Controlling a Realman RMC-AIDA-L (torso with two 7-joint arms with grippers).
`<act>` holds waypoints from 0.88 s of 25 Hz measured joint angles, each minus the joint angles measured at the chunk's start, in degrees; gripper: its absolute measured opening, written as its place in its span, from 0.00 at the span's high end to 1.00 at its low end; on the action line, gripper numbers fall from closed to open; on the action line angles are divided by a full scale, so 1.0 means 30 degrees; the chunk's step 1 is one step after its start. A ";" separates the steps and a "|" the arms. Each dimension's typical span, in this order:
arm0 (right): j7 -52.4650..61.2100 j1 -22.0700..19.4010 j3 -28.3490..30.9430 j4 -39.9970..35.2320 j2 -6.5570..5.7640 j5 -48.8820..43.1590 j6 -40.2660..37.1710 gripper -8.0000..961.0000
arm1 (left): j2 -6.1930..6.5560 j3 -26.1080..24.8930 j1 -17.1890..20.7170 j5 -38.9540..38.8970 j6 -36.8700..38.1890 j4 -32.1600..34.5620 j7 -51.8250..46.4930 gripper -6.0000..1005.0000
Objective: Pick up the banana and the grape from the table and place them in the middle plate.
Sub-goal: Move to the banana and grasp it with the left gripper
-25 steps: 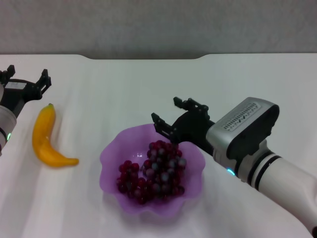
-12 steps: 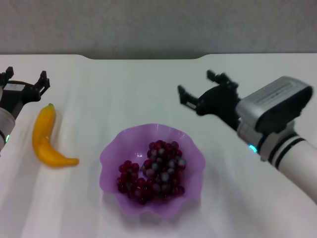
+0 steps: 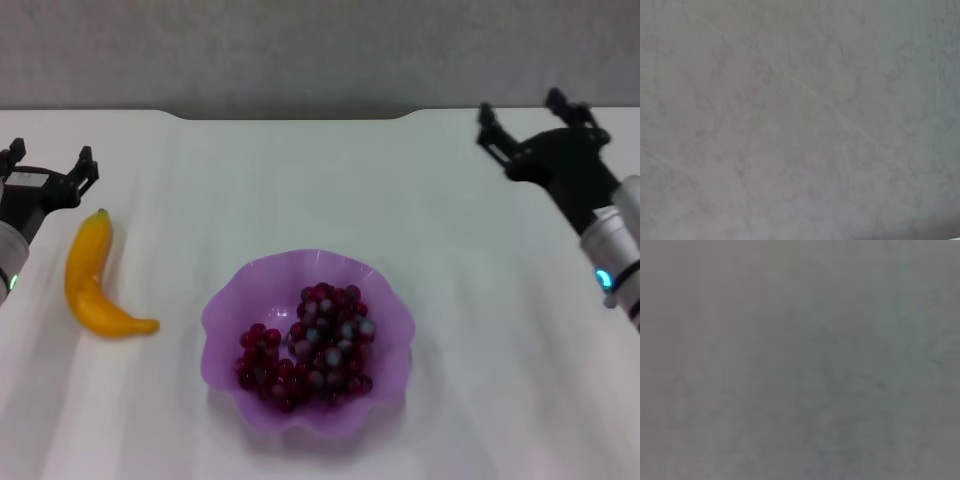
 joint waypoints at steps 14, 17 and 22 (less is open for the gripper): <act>0.0172 0.0072 -0.0186 0.2475 0.0064 0.5194 -0.3635 0.07 | -0.0023 0.0034 -0.0097 -0.0137 0.0003 0.0006 -0.0199 0.13; 0.0435 0.0233 -0.0221 0.2948 0.0044 0.5731 -0.3407 0.07 | -0.0031 0.0019 -0.0102 -0.0137 0.0037 0.0006 -0.0204 0.13; 0.3247 0.0638 -0.0209 0.4169 -0.0043 0.5763 -0.3252 0.07 | -0.0032 0.0060 -0.0111 -0.0082 0.0041 0.0007 -0.0222 0.13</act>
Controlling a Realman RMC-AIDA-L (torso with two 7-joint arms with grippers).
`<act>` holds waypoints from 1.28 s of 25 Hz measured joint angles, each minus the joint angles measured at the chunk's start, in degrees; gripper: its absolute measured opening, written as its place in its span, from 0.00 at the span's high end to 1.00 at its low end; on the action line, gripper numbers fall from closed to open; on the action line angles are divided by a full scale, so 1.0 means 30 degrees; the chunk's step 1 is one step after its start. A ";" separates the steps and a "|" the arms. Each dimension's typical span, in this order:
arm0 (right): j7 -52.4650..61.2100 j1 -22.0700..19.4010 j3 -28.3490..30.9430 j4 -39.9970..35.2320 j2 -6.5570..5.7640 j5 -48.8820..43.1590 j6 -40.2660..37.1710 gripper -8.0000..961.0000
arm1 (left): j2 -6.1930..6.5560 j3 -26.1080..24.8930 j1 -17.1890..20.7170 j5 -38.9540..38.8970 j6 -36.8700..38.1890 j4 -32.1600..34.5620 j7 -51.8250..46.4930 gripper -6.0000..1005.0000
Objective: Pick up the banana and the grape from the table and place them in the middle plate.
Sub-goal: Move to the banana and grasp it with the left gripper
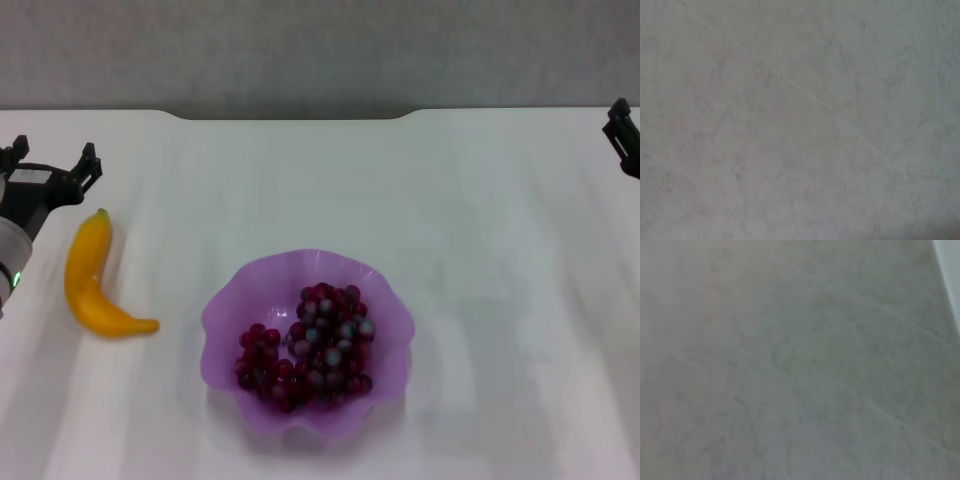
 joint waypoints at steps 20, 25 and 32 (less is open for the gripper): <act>0.0927 0.0088 -0.0207 0.1179 -0.0001 -0.0448 -0.0102 0.07 | 0.0222 -0.0155 0.0637 0.0120 -0.8609 0.5831 -0.0015 0.13; 0.0927 0.0079 -0.0241 0.1216 -0.0024 -0.0460 -0.0001 0.07 | 0.0414 -0.0774 0.1341 0.0136 -1.2495 0.8974 0.0064 0.13; 0.0927 0.0091 -0.0478 0.1267 -0.0030 -0.0476 0.0006 0.07 | 0.0414 -0.2732 0.1479 0.0263 -1.7479 1.1590 0.1118 0.13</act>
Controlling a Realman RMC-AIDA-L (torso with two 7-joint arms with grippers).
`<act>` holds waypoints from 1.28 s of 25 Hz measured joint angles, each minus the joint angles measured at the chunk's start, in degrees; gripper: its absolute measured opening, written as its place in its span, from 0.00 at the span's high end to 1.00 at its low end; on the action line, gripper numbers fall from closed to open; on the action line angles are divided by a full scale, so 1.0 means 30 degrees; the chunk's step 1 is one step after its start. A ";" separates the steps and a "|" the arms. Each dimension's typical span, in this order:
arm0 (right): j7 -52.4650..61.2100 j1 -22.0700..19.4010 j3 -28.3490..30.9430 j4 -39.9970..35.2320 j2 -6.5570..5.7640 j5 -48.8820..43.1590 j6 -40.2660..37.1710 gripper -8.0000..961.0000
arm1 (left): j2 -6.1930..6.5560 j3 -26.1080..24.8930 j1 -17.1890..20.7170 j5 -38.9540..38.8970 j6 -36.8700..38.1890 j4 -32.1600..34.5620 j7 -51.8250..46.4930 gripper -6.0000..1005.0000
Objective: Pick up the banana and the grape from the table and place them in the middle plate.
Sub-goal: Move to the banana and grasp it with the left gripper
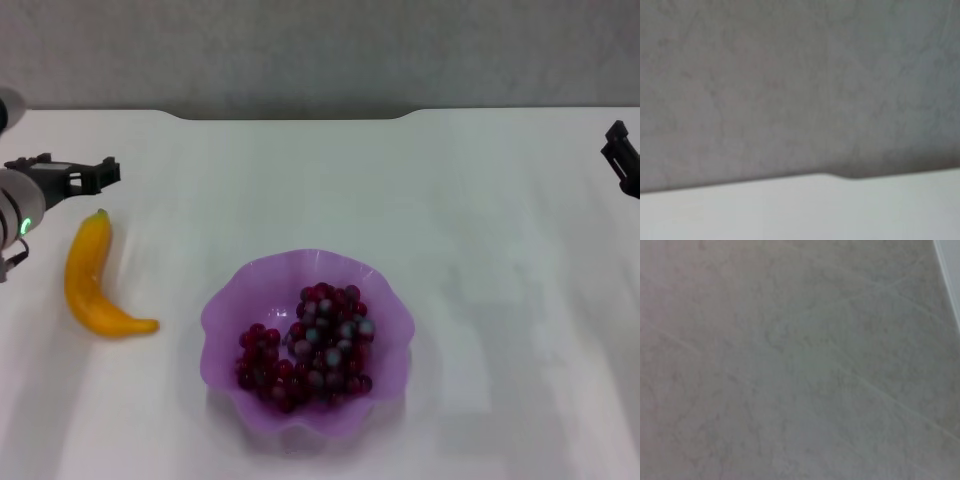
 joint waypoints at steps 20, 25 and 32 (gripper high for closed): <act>0.0009 0.0016 -0.0469 -0.0114 0.0057 0.0000 -0.0095 0.07 | -0.0142 -0.2400 -0.0751 -0.0037 -0.8145 0.1698 0.2468 0.13; 0.0009 0.0010 -0.0468 -0.0120 0.0062 0.0000 -0.0098 0.07 | -0.0287 -0.2667 -0.1269 -0.0132 -0.8056 0.0380 0.2743 0.13; 0.0009 0.0030 -0.0491 -0.0153 0.0061 0.0001 -0.0098 0.07 | -0.0354 -0.2658 -0.1822 -0.0179 -0.6676 -0.1591 0.2757 0.13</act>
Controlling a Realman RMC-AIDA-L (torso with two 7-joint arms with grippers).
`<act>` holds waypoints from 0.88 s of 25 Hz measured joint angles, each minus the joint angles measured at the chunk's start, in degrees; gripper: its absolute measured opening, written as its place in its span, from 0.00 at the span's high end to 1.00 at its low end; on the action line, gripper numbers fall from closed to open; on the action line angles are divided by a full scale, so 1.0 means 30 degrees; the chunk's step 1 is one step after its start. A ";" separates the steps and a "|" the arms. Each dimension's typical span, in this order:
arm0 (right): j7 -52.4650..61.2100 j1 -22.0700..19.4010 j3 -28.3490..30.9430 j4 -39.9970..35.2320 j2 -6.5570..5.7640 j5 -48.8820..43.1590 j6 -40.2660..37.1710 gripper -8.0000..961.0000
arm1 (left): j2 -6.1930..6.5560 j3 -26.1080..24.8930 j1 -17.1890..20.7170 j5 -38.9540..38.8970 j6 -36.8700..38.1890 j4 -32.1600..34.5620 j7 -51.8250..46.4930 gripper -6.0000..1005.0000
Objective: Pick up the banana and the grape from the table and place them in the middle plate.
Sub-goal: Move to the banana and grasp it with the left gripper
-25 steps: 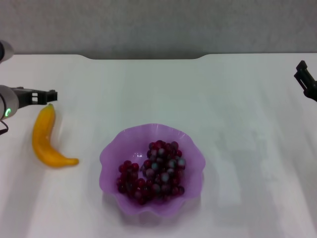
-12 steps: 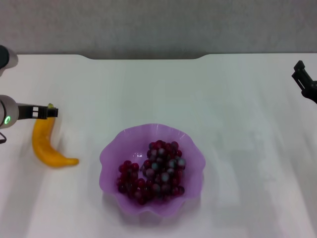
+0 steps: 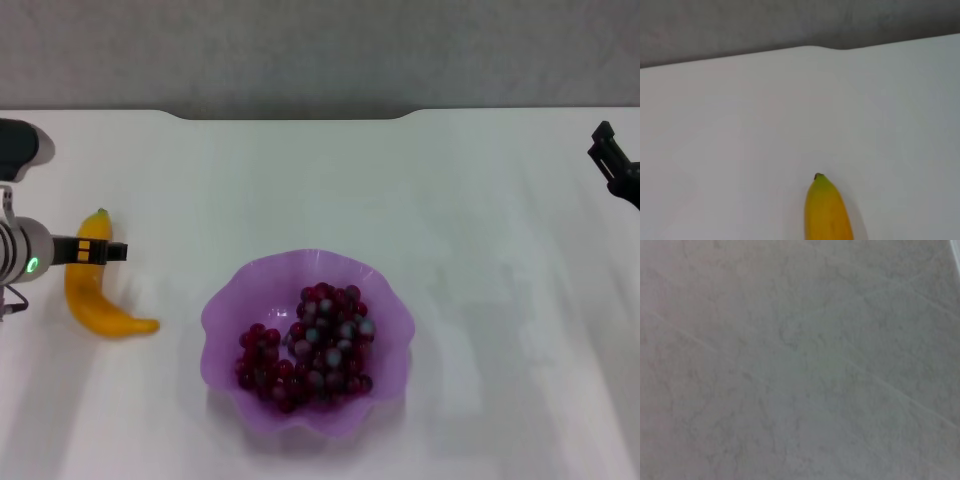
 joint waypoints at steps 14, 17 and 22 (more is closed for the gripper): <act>0.0030 0.0054 -0.0266 -0.0027 0.0030 -0.0001 -0.0053 0.07 | 0.0004 -0.0011 -0.0286 -0.0003 0.2043 -0.1967 -0.0207 0.14; 0.0029 0.0071 -0.0262 -0.0027 0.0029 -0.0001 -0.0055 0.07 | -0.0026 -0.0010 -0.0251 -0.0003 0.2250 -0.2071 -0.0214 0.14; 0.0028 0.0088 -0.0262 -0.0025 0.0030 0.0023 -0.0049 0.07 | -0.0047 0.0005 -0.0387 -0.0003 0.2326 -0.2780 -0.0224 0.14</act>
